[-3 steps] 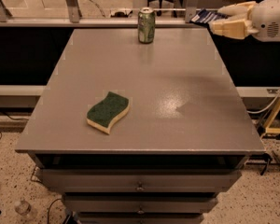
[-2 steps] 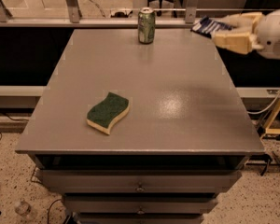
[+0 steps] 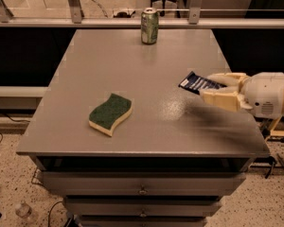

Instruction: Move rxbar blueberry near sponge

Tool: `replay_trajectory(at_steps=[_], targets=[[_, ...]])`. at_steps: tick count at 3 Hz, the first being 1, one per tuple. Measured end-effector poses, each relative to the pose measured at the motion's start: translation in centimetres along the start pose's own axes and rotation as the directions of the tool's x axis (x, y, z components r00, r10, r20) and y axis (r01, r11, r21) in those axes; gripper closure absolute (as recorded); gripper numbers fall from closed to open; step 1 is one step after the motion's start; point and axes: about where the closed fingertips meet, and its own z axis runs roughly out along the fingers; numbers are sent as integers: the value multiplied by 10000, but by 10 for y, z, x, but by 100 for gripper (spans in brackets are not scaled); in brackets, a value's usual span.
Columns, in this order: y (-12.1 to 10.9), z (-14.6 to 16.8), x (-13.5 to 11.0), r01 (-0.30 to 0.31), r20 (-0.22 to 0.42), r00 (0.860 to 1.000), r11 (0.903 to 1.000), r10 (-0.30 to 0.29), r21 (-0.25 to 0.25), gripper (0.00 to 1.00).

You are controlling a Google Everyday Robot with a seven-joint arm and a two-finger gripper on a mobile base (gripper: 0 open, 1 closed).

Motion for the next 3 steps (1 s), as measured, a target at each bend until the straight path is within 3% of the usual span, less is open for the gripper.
replay_trajectory(at_steps=[1,2,3], targets=[[32,20,22,-257,-84,9997,9929,249,-1161,100],[66,44,30,-265,-108,9996,9674,246,-2520,100],[90,63,31,-109,77,9999,9350,145,-3545,100]])
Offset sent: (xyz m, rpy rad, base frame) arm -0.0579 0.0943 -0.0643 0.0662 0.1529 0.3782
